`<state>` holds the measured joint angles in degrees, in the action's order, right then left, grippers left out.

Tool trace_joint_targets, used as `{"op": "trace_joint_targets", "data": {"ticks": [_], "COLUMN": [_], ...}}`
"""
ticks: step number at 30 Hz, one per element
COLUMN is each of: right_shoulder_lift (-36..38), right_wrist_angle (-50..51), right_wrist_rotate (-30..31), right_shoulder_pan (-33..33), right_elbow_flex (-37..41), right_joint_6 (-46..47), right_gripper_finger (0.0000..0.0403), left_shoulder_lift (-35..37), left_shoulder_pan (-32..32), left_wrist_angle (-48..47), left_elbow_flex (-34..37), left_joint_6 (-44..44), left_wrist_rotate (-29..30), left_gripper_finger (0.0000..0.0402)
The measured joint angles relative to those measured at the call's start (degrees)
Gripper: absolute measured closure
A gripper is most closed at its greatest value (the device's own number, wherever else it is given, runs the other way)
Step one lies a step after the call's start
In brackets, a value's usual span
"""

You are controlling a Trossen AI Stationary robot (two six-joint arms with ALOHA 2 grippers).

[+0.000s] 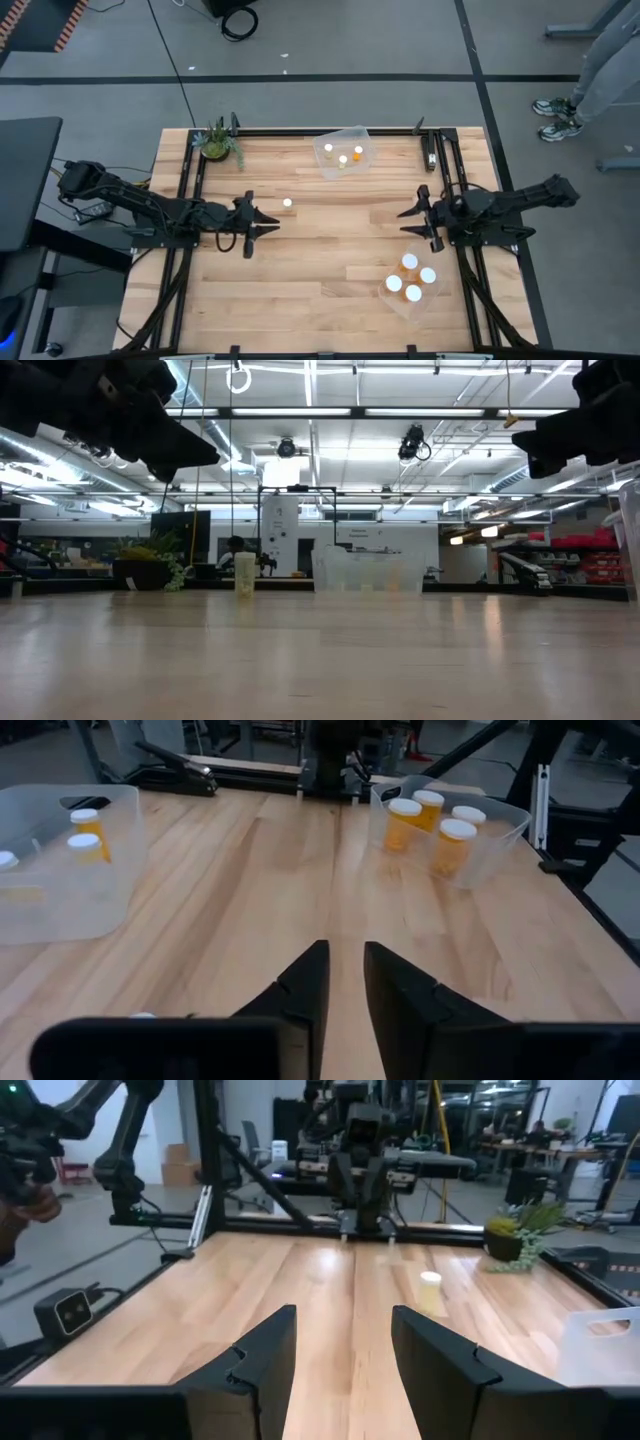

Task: Pick and place medicine bottles into bin by pill shape (circle, oval)
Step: Put the yellow pill bottle into the top transparent bin

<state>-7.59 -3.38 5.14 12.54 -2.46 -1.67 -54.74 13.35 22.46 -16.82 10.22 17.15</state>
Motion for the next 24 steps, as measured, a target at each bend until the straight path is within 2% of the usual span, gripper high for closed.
{"op": "trace_joint_targets", "data": {"ticks": [4, 9, 15, 19, 24], "right_shoulder_lift": [2.68, 2.84, 2.82, 2.78, 2.78], "right_wrist_angle": [1.36, 2.38, 2.17, 2.09, 1.99], "right_wrist_rotate": [-0.81, -0.97, -0.97, -0.97, -0.97], "right_shoulder_pan": [-0.44, -0.44, -0.44, -0.44, -0.44], "right_elbow_flex": [0.11, 0.11, 0.79, 1.53, 1.60], "right_joint_6": [-0.01, -0.50, -2.96, -4.64, -4.99], "right_gripper_finger": [0.0230, 0.0230, 0.0230, 0.0230, 0.0230], "left_shoulder_lift": [0.00, 0.00, -0.14, -3.32, -12.10], "left_shoulder_pan": [-0.78, -3.88, -7.54, -7.79, -7.77], "left_wrist_angle": [0.43, 2.00, 5.41, 6.82, 3.44], "left_elbow_flex": [0.02, 0.04, 0.07, -0.93, -8.52], "left_joint_6": [1.31, 2.85, 2.97, 4.05, 0.93], "left_wrist_rotate": [1.03, 5.22, 5.70, 5.09, 3.36], "left_gripper_finger": [0.0332, 0.0333, 0.0334, 0.0338, 0.0346]}}
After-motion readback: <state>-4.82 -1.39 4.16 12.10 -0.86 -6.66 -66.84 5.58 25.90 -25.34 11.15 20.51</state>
